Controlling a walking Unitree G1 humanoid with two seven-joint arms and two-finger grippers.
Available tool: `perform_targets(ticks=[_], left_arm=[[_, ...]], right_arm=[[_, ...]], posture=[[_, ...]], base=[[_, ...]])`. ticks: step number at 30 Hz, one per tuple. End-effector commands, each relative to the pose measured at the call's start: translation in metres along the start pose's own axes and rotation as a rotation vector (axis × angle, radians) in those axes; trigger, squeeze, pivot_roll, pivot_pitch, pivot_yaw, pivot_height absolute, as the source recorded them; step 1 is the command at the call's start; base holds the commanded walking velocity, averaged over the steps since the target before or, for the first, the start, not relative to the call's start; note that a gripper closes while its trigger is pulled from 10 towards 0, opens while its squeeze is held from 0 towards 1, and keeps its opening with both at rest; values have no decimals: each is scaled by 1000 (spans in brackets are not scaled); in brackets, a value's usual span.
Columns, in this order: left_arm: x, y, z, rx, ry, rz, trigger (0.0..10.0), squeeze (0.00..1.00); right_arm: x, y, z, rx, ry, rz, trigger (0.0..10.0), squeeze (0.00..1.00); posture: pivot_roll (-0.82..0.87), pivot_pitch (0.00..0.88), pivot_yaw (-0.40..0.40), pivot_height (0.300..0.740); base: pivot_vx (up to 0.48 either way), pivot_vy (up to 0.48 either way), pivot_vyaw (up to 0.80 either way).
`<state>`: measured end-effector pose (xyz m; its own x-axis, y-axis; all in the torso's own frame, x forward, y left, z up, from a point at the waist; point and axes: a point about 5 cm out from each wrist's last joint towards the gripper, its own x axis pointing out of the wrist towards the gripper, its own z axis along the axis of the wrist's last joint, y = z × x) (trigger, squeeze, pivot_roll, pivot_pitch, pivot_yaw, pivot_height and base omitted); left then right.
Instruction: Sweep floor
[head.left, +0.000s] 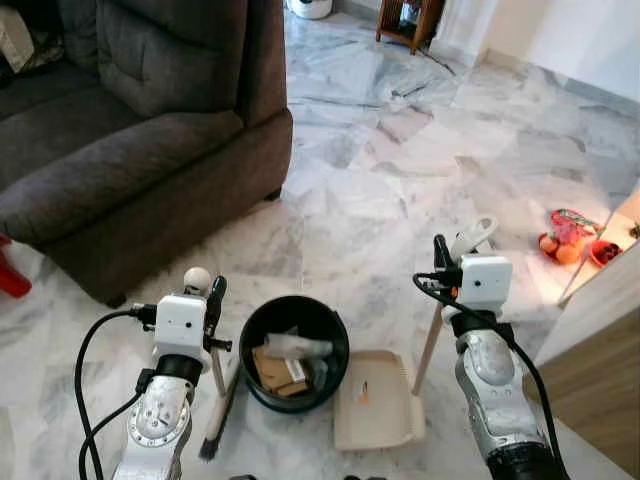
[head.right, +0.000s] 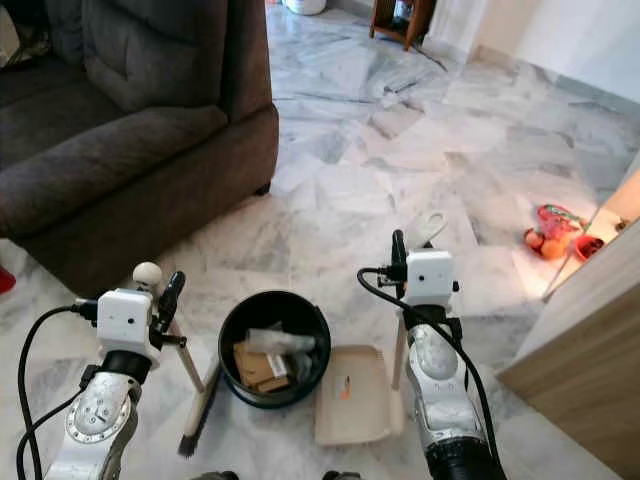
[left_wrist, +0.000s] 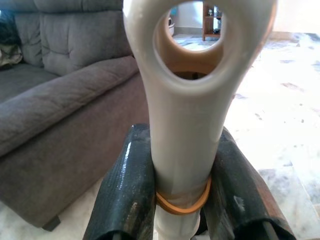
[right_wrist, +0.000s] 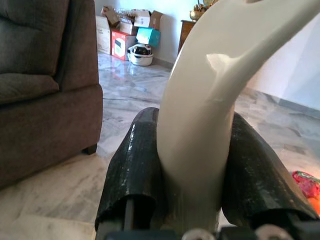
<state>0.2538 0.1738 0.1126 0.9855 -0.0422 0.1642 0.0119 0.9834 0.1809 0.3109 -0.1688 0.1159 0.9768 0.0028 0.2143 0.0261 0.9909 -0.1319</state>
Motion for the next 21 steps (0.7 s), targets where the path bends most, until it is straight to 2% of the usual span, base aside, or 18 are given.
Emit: perform_targets(ticks=[1,21], left_arm=[[-1,3,3,3,-23,15,10000,0],[0,3,3,3,-25,16,10000,0]], right_arm=[[1,2,4,35,-26,-2,10000,0],[2,5,3,39,-21,14,10000,0]], posture=[[143,164,-33,740],[143,162,-33,740]], base=[[-266,0,0],[-279,0,0]])
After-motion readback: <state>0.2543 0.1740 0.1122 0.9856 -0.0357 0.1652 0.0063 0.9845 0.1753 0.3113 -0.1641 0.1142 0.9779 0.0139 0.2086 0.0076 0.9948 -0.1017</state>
